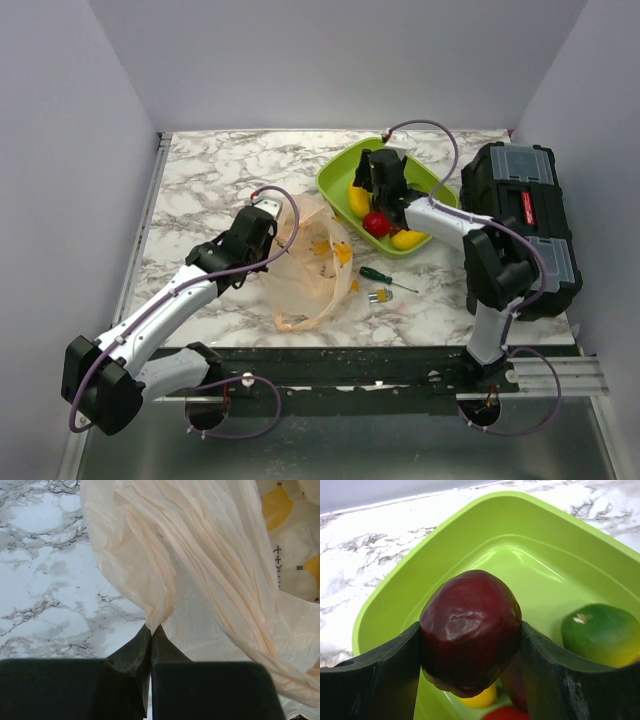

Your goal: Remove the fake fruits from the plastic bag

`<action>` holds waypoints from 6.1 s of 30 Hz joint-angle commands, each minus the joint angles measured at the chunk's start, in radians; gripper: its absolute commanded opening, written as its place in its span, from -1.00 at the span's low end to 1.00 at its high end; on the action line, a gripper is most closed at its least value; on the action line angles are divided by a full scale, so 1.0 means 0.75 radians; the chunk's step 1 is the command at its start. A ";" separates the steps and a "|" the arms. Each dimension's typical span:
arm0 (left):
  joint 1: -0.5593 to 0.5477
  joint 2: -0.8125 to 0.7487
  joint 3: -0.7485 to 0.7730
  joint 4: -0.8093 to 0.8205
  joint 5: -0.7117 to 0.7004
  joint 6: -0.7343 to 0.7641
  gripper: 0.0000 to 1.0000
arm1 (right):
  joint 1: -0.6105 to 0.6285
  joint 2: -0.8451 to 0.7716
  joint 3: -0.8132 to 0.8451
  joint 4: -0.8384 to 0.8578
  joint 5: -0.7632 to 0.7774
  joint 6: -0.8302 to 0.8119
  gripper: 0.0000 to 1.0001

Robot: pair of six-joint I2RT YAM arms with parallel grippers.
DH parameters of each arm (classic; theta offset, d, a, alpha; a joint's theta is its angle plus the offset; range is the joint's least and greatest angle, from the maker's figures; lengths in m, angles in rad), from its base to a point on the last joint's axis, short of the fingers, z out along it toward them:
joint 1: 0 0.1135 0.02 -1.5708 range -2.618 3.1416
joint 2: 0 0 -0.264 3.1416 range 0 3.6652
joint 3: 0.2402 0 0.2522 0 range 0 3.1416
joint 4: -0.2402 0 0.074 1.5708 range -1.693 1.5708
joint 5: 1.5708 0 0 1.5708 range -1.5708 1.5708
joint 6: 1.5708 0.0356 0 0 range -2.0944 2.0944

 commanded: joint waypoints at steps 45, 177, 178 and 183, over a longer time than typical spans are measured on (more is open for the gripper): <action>0.012 0.070 0.080 -0.051 0.223 0.055 -1.00 | -0.138 0.076 0.388 -0.537 -0.317 -0.001 0.77; 0.126 -0.038 -0.466 0.314 0.353 -0.889 -0.24 | 0.812 -0.268 -0.476 0.089 -0.314 0.190 0.29; 0.131 -0.015 -0.469 0.326 0.367 -0.894 -0.50 | 0.815 -0.263 -0.468 0.066 -0.272 0.201 0.28; 0.133 0.001 -0.519 0.342 0.358 -0.876 -0.96 | 0.813 -0.242 -0.450 0.038 -0.137 0.216 0.22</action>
